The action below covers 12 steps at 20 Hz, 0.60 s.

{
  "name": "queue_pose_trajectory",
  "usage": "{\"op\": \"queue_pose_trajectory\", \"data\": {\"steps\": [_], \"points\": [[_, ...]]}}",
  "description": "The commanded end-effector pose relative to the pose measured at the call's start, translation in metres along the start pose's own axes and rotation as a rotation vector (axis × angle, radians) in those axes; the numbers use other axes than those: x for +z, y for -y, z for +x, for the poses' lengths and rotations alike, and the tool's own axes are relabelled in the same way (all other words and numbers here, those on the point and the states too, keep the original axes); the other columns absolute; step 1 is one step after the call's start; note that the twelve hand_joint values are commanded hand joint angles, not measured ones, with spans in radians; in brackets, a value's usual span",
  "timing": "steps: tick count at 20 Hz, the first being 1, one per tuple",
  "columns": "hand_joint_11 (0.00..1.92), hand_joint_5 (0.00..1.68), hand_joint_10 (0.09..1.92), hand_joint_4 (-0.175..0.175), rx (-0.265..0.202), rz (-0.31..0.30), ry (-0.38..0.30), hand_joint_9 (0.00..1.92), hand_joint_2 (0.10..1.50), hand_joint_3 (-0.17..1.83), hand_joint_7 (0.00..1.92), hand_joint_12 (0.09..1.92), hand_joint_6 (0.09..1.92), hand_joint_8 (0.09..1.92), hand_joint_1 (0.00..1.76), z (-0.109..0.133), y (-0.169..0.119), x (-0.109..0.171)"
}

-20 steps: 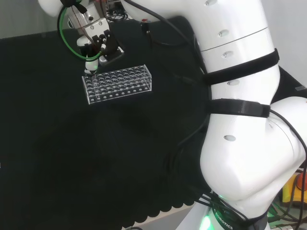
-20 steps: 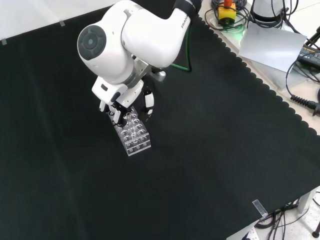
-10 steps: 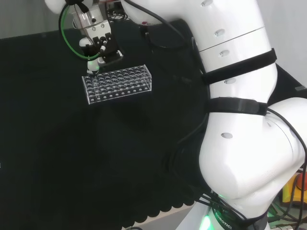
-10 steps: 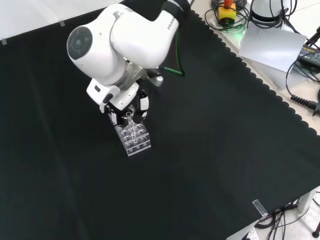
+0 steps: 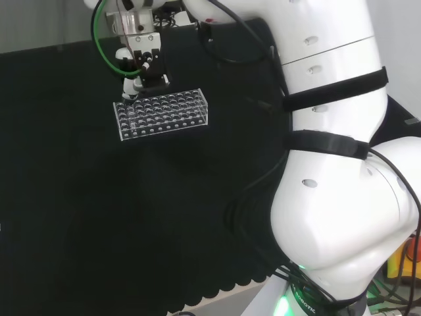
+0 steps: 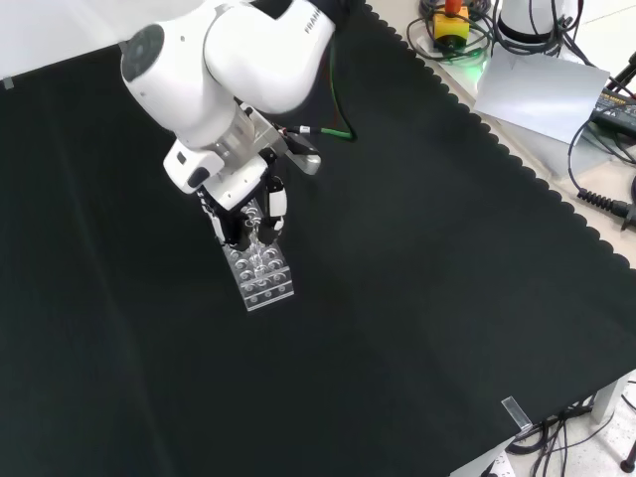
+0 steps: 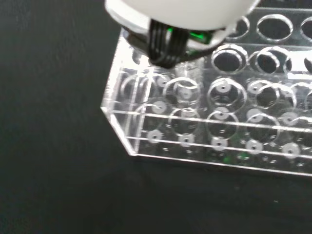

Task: Pick up the test tube.

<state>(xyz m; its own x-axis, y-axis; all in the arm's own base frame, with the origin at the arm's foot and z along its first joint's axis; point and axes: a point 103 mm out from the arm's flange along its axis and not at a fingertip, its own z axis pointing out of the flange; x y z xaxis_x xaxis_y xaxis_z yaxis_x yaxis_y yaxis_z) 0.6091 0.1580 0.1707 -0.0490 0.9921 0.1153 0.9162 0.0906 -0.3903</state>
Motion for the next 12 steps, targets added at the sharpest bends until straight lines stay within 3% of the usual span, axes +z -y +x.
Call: {"op": "queue_pose_trajectory", "data": {"steps": [1, 12], "points": [[1.18, 1.26, 0.55, -0.175, 0.053, -0.041, -0.144, 1.31, 0.64, 0.65, 1.33, 0.91, 0.63, 0.72, 1.43, -0.006, 0.001, -0.014], [1.19, 1.28, 0.57, -0.175, 0.040, -0.023, -0.183, 1.31, 0.61, 0.69, 1.35, 0.91, 0.62, 0.69, 1.43, -0.012, 0.019, -0.035]]}}
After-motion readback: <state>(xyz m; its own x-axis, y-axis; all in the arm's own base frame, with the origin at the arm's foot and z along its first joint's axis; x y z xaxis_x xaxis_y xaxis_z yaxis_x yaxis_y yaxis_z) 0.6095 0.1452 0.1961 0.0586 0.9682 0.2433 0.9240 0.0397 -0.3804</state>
